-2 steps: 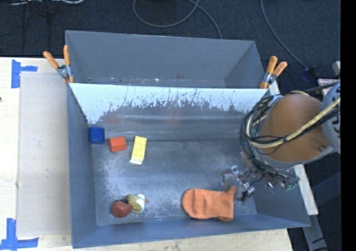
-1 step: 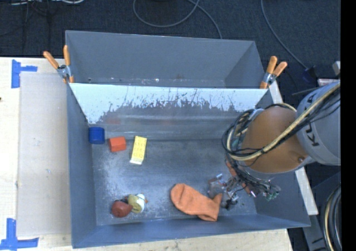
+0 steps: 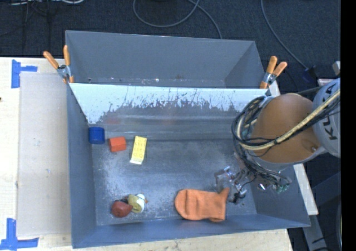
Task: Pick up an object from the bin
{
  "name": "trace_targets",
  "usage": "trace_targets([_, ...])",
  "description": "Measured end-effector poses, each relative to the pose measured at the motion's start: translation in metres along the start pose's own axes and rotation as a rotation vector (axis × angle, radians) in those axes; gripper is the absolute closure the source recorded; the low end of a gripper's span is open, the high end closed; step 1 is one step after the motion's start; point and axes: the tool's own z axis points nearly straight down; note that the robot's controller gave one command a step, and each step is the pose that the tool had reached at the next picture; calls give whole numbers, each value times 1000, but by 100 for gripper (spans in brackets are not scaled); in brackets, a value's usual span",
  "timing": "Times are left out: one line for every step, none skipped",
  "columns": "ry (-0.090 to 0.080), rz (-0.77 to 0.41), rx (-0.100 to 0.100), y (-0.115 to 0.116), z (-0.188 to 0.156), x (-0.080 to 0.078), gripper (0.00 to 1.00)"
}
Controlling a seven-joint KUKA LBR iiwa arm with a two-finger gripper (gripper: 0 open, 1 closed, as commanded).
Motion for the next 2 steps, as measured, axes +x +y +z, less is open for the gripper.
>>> trace_targets([-13, -5, 9, -3, -9, 1, 100])
trace_targets([1, -36, -2, 16, 49, -9, 100])
